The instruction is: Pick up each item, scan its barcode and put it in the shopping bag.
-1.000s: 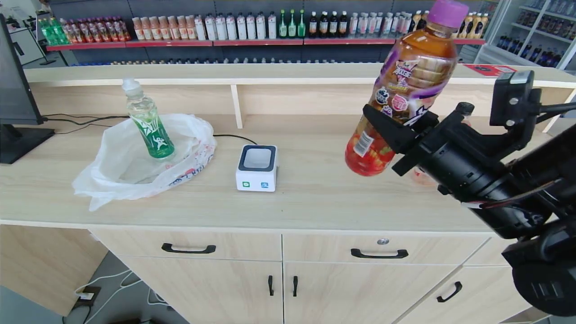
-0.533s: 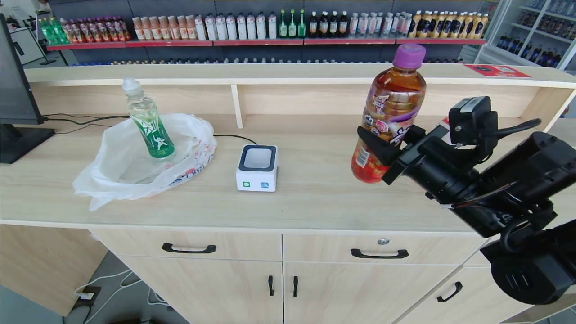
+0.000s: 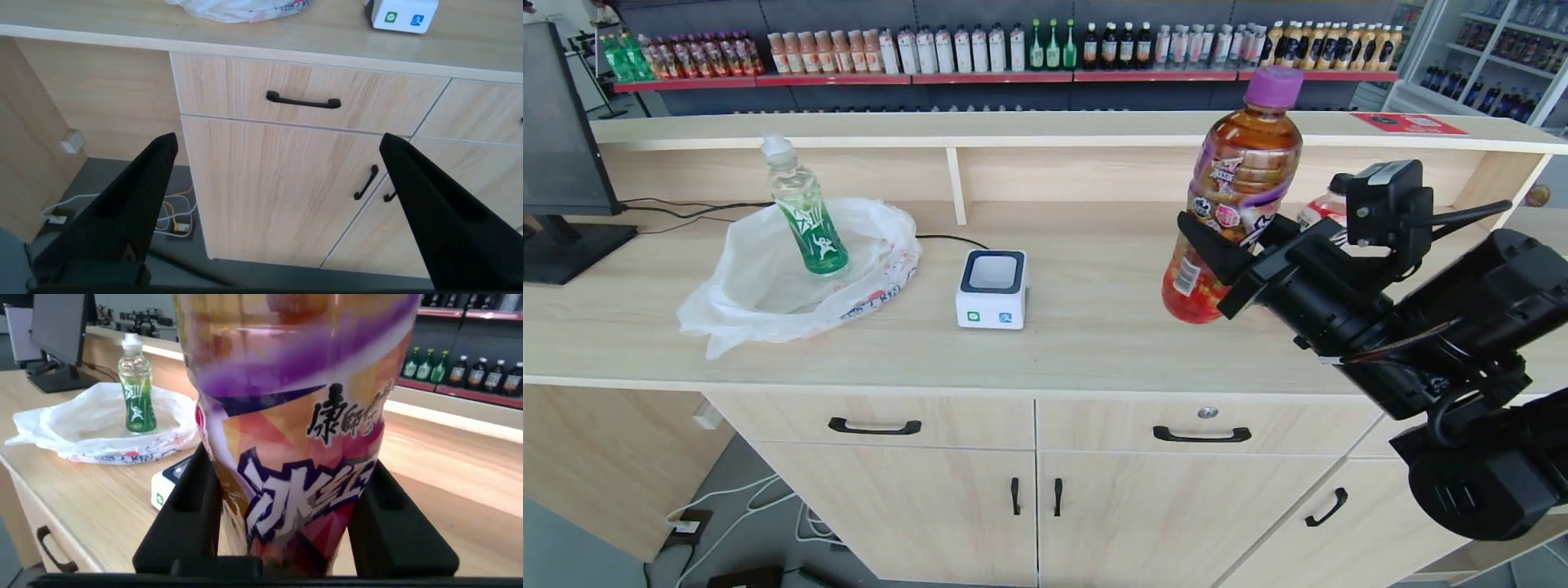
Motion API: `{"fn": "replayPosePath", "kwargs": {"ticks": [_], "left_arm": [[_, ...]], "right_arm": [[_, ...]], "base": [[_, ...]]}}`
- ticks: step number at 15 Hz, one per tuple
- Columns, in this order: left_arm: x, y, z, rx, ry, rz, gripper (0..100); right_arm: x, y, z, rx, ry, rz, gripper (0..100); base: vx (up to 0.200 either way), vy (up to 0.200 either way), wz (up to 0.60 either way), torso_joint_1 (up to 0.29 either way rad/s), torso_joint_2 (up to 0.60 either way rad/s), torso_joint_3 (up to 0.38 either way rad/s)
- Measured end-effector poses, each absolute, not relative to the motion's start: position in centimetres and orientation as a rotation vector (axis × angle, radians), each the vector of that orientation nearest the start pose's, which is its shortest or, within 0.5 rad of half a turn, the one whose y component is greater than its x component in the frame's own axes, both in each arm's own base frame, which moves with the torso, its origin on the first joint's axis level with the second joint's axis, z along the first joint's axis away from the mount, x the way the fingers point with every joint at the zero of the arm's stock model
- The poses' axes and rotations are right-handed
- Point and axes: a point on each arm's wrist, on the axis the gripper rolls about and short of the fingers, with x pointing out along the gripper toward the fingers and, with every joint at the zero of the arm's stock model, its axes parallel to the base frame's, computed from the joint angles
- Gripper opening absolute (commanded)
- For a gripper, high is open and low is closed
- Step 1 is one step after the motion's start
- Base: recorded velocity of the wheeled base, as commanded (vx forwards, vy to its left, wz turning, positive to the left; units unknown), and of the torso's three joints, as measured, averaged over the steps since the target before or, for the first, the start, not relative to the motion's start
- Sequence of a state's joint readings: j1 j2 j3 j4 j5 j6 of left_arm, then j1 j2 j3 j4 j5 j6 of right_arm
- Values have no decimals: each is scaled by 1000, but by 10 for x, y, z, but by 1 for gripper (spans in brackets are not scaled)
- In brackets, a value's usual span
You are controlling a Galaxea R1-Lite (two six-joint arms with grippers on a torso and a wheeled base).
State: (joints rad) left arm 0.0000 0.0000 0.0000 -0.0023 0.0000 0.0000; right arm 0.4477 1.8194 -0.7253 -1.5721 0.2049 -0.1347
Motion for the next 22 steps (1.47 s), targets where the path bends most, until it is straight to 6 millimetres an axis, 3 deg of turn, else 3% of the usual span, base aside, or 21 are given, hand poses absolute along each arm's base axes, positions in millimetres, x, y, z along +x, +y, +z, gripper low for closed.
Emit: {"fn": "replayPosePath", "kwargs": {"ticks": [22], "left_arm": [[-23,0,76,-1,-3,0,100]], "right_arm": [[285,148,213,-64,-516,624,0]], "base": [[0,200,0,3,3,1]]}}
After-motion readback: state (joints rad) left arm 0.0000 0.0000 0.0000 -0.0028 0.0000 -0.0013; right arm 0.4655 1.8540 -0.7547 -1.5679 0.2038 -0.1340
